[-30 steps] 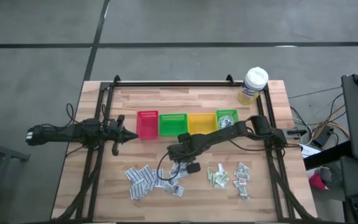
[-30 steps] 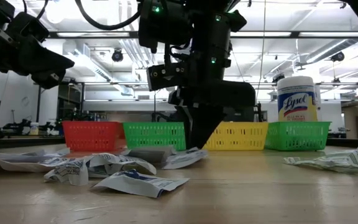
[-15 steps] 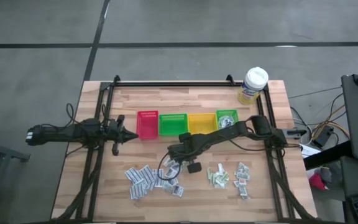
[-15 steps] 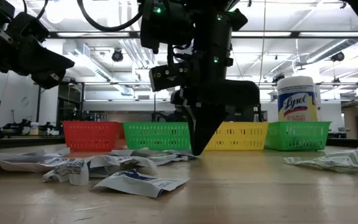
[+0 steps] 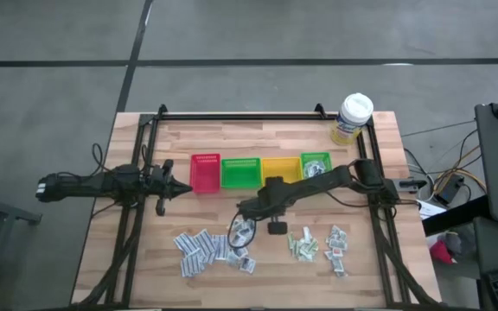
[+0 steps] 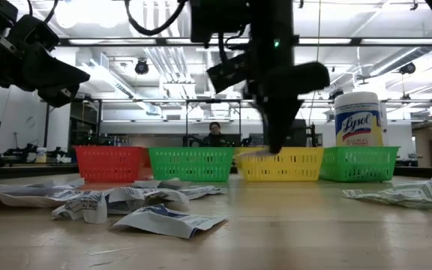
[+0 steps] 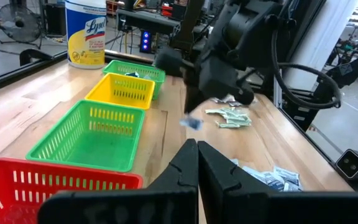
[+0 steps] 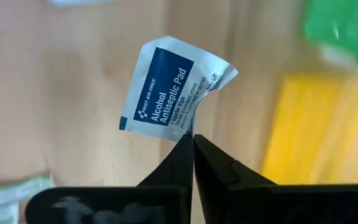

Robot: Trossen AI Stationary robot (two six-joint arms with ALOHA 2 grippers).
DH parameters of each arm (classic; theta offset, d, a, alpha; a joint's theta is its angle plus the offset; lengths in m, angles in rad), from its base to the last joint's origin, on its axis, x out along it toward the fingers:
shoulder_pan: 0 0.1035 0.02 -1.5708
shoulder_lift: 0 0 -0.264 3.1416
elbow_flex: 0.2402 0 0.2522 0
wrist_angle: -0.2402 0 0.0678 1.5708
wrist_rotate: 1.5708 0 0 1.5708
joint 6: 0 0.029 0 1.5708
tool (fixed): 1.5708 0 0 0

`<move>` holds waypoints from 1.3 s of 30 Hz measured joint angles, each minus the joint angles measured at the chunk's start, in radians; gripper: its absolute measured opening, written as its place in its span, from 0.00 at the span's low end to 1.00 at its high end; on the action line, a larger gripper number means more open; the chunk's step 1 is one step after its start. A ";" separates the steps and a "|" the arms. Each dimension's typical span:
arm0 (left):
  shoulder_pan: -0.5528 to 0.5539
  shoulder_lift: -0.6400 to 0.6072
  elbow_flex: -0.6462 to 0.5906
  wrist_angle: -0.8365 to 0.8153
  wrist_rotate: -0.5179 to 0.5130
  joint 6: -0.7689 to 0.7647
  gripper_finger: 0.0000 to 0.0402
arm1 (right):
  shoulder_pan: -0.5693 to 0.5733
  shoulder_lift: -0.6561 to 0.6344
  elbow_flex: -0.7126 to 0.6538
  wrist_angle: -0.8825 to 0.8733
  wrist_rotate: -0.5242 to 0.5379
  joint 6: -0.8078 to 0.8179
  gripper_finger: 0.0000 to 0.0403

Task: Pick & Place First Aid Supplies
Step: Put the blue alcohol pad into the right green bin

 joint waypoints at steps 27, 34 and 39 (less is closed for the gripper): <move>0.000 0.000 0.000 0.000 0.000 -0.001 0.00 | -0.005 -0.086 -0.030 -0.325 0.025 0.611 0.02; 0.000 0.000 0.000 0.000 0.000 -0.001 0.00 | -0.026 -0.247 -0.184 -0.326 0.145 0.731 0.02; 0.000 0.000 0.000 0.001 0.000 -0.001 0.00 | -0.056 -0.382 -0.336 -0.326 0.220 0.875 0.02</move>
